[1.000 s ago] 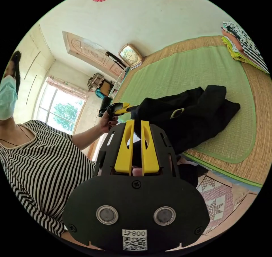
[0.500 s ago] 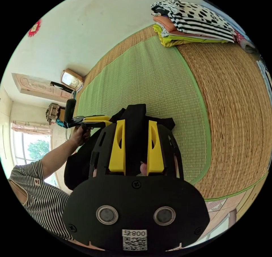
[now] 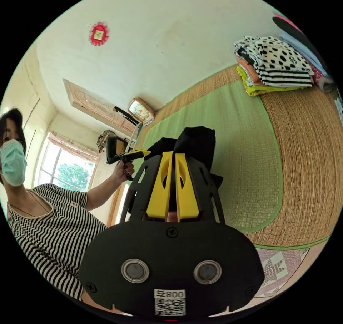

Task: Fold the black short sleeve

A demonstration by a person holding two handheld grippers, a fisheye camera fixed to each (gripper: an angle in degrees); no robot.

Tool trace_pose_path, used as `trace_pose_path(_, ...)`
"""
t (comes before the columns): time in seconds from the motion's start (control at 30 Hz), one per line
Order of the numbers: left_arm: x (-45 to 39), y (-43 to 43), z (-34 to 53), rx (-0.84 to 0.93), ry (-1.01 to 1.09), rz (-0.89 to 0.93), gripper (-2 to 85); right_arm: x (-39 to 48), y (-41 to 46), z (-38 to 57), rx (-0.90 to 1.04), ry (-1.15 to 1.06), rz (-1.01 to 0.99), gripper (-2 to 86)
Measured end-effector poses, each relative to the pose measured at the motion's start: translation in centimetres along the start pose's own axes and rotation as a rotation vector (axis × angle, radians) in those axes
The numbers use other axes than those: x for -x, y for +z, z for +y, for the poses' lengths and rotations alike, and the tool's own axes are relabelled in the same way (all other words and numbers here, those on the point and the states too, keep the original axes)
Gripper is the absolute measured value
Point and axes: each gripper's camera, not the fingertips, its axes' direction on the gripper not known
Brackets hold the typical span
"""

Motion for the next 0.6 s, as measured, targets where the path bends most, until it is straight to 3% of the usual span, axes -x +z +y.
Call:
trace_pose_path(0.3,-12.6,-19.2,13.0,-0.417,0.106,-0.135,0.3,11.4,-11.1,10.0,-0.187,-0.264,-0.007,0.6)
trace_pose_path(0.6,-25.6,-32.0,26.9,-0.690,0.199,-0.291,0.2,20.3,-19.1,20.2,-0.368,-0.484,0.023,0.6)
